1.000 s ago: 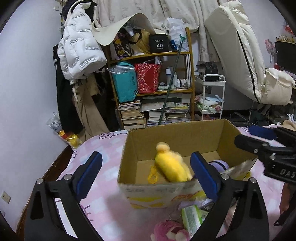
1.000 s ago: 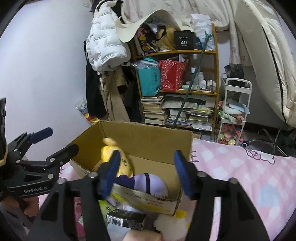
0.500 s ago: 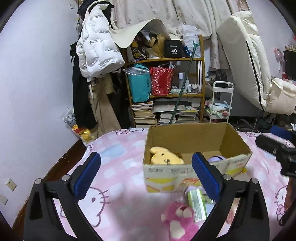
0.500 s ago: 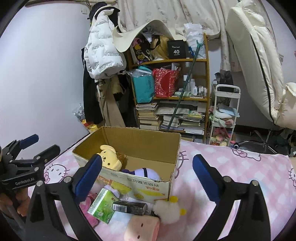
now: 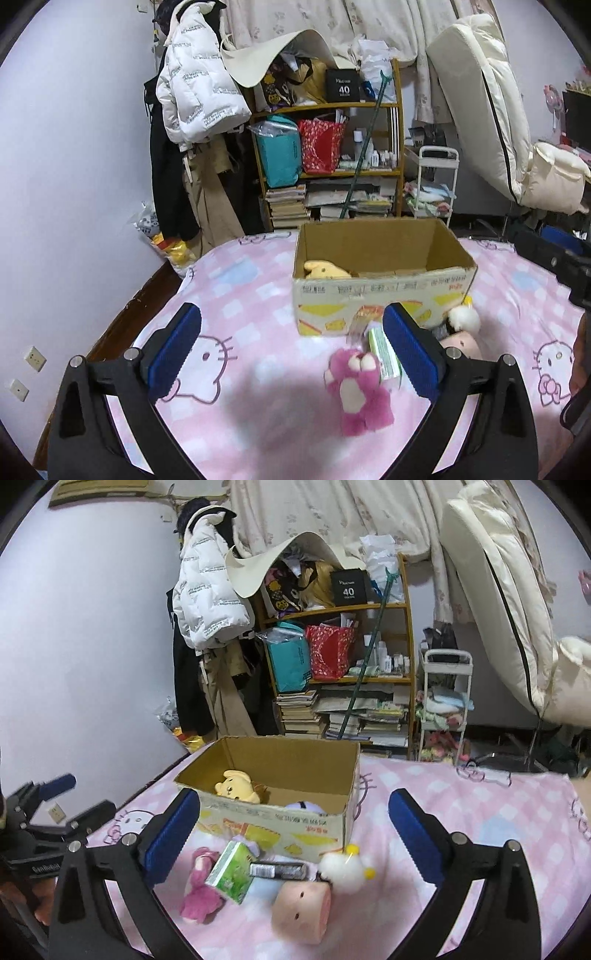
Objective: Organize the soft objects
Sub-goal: 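Grasp the pink bear plush with the left tool while the right tool grasps the pink roll cushion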
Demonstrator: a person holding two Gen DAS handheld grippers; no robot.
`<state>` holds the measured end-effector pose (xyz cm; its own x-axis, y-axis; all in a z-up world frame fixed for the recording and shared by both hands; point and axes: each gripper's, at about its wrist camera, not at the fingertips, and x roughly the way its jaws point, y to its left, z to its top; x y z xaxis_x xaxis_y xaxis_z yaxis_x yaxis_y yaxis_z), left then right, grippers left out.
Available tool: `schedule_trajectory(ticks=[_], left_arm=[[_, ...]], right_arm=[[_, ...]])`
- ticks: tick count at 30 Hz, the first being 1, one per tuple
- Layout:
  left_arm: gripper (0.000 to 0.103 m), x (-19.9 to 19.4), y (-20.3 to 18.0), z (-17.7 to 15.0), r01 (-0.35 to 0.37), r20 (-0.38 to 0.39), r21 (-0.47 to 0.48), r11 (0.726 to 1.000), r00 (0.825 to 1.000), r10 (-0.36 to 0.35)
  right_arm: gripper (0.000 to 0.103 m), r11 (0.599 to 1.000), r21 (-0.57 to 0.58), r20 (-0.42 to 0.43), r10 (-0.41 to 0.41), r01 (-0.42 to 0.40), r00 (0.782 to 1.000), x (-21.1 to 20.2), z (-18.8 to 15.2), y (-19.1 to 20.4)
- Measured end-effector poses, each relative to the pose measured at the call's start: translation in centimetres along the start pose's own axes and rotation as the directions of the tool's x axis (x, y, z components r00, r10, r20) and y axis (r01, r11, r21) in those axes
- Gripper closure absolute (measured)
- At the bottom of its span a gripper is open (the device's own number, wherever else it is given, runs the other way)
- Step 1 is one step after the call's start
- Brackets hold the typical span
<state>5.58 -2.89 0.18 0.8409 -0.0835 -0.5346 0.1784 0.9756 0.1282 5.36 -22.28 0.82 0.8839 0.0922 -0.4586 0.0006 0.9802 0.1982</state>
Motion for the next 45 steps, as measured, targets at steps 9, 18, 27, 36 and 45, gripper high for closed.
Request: schedule_trajectory(ticks=[9, 18, 27, 36, 45], left_arm=[[0.005, -1.6, 0.2, -1.1, 0.015, -0.038, 0.002, 1.0, 0.999, -0.015], [0.005, -0.1, 0.7, -1.8, 0.023, -0.093, -0.021, 1.0, 0.995, -0.025], [0.005, 2.4, 0.4, -3.0, -0.001, -0.134, -0.017, 1.0, 0.991, -0.002], [0.005, 4.4, -1.4, -3.5, 0.042, -0.169, 0.031, 0.999, 0.985, -0.036], [0.005, 6.2, -2.4, -4.1, 0.069, -0.23, 0.065, 0.996, 0.972, -0.052]], right_arm=[[0.0, 0.999, 0.033, -0.051, -0.039, 0.041, 0.998, -0.3, -1.9, -1.3], [0.0, 0.999, 0.009, -0.094, -0.051, 0.052, 0.994, 0.8, -2.9, -1.1], [0.0, 0.997, -0.033, -0.115, -0.071, 0.068, 0.991, 2.3, -3.9, -0.5], [0.0, 0.994, -0.077, -0.146, -0.092, 0.082, 0.985, 3.7, -4.5, 0.1], [0.0, 0.994, -0.085, -0.18, -0.089, 0.075, 0.98, 4.4, -5.0, 0.4]])
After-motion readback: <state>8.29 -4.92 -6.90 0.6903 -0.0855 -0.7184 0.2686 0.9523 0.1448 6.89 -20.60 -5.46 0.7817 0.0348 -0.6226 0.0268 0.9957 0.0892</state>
